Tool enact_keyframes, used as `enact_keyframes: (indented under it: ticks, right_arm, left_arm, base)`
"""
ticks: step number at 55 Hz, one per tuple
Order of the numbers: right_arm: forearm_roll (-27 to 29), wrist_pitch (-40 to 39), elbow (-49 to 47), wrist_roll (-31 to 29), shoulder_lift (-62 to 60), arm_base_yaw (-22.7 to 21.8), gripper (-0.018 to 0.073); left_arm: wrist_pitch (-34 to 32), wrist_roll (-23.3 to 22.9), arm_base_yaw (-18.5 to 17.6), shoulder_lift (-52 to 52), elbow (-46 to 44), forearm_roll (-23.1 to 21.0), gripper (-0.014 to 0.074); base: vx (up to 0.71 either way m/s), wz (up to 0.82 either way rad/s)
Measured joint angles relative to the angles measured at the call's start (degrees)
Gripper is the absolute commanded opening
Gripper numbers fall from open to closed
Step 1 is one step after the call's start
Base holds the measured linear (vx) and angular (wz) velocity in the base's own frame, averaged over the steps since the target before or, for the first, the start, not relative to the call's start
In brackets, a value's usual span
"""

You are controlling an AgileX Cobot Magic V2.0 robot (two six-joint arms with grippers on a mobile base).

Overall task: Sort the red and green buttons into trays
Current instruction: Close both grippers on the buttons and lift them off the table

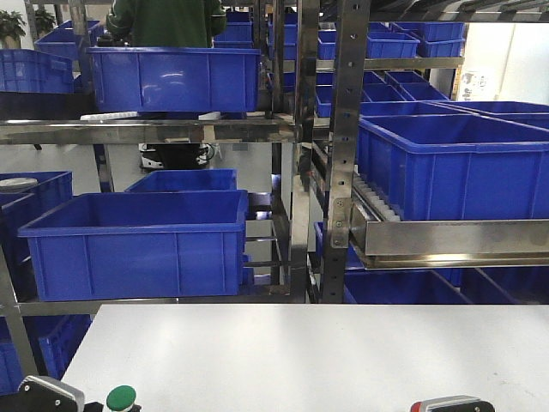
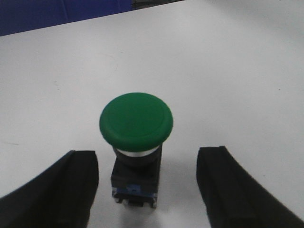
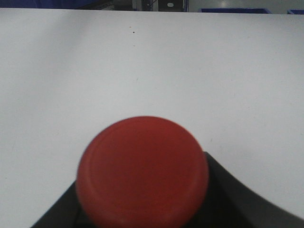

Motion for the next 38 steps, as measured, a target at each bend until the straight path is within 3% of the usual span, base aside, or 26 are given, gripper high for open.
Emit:
enact_keyframes:
  ticks: [7,13,17,26,38]
  right_arm:
    - [0.0,0.0,0.0,0.0,0.0,0.0,0.0003]
    - [0.0,0.0,0.0,0.0,0.0,0.0,0.0003]
    - [0.0,0.0,0.0,0.2,0.0,0.0,0.0003]
    - [0.0,0.0,0.0,0.2,0.0,0.0,0.0003]
    - [0.0,0.0,0.0,0.2,0.0,0.0,0.0003]
  left_arm:
    - [-1.3,-0.2,0.0,3.8,-3.1,0.1,0.0550]
    - [-1.4,-0.5,0.0,5.7,-6.0,0.2,0.0480]
    - [-1.5,-1.3,0.0,6.3,-7.2,0.3,0.0367]
    - [-1.3,-2.0,0.0,6.4,-7.9,0.6,-0.0008]
    - [1.3,-3.0,0.0,4.8,-7.8,2.4,-0.0006]
  base:
    - [0.00,0.00]
    - [0.00,0.00]
    - [0.00,0.00]
    - [0.00,0.00]
    - [0.00,0.00]
